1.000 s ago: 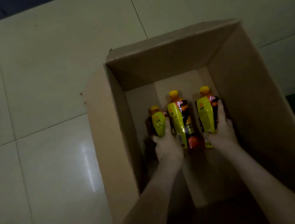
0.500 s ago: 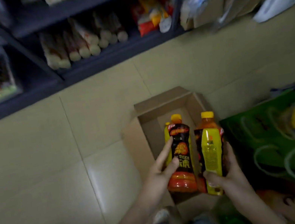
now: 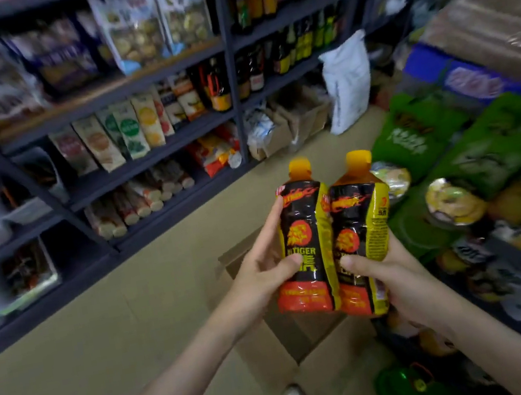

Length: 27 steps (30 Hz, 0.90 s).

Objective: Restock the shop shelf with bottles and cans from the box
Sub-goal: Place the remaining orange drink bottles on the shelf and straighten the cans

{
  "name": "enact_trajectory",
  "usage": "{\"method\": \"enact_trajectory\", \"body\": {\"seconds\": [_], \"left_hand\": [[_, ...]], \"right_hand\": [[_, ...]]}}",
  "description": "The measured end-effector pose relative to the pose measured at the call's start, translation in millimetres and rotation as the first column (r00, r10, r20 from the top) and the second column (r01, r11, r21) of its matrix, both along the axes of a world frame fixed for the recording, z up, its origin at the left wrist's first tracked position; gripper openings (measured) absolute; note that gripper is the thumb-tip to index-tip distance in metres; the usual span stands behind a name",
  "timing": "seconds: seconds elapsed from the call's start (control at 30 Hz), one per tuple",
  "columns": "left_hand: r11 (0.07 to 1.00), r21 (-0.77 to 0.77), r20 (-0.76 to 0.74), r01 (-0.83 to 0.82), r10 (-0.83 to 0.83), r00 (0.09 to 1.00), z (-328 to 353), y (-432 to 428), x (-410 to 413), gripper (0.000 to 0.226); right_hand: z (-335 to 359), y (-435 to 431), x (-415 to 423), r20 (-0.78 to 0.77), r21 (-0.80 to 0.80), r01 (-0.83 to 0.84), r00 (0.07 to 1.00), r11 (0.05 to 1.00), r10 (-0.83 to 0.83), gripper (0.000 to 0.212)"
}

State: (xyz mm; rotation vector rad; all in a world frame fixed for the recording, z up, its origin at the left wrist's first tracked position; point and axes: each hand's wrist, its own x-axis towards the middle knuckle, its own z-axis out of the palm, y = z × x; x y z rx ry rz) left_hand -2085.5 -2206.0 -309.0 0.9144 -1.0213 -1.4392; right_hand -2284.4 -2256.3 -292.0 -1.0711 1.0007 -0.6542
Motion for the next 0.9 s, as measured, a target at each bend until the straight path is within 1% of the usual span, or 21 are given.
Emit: {"method": "enact_trajectory", "body": {"seconds": [0.1,0.17,0.3,0.4,0.47,0.57,0.7,0.77,0.9], "left_hand": [[0.99,-0.109,0.082,0.092,-0.083,0.993,34,25,-54,0.082],[0.97,-0.18,0.124,0.161,-0.14,0.982,53,46,-103,0.081],[0.916,-0.254,0.131,0.311,-0.286,0.949,89,87,-216,0.082],[0.852,-0.298,0.165,0.431,-0.399,0.902,119,113,-295,0.082],[0.81,-0.332,0.206,0.483,-0.438,0.875,144,125,-339,0.085],[0.757,-0.369,0.275,0.539,-0.465,0.842,179,134,-391,0.09],[0.703,-0.444,0.349,0.556,-0.436,0.83,223,137,-451,0.096],[0.678,-0.485,0.353,0.553,-0.427,0.833,246,136,-479,0.098],[0.602,-0.567,0.348,0.563,-0.444,0.826,292,124,-528,0.097]], "right_hand": [[36,42,-57,0.019,-0.073,0.082,0.997,0.994,-0.08,0.08],[53,75,-109,0.016,-0.15,0.158,0.987,0.976,-0.157,0.072],[86,149,-227,-0.007,-0.278,0.314,0.944,0.908,-0.329,0.064],[115,203,-304,0.036,-0.322,0.405,0.908,0.856,-0.417,0.058],[138,230,-345,0.061,-0.355,0.468,0.876,0.81,-0.479,0.058],[170,260,-396,0.06,-0.422,0.526,0.829,0.738,-0.556,0.055],[208,287,-451,0.104,-0.522,0.602,0.748,0.604,-0.656,0.053],[230,295,-473,0.127,-0.579,0.609,0.725,0.542,-0.677,0.05],[281,295,-515,0.104,-0.68,0.58,0.682,0.448,-0.724,0.046]]}}
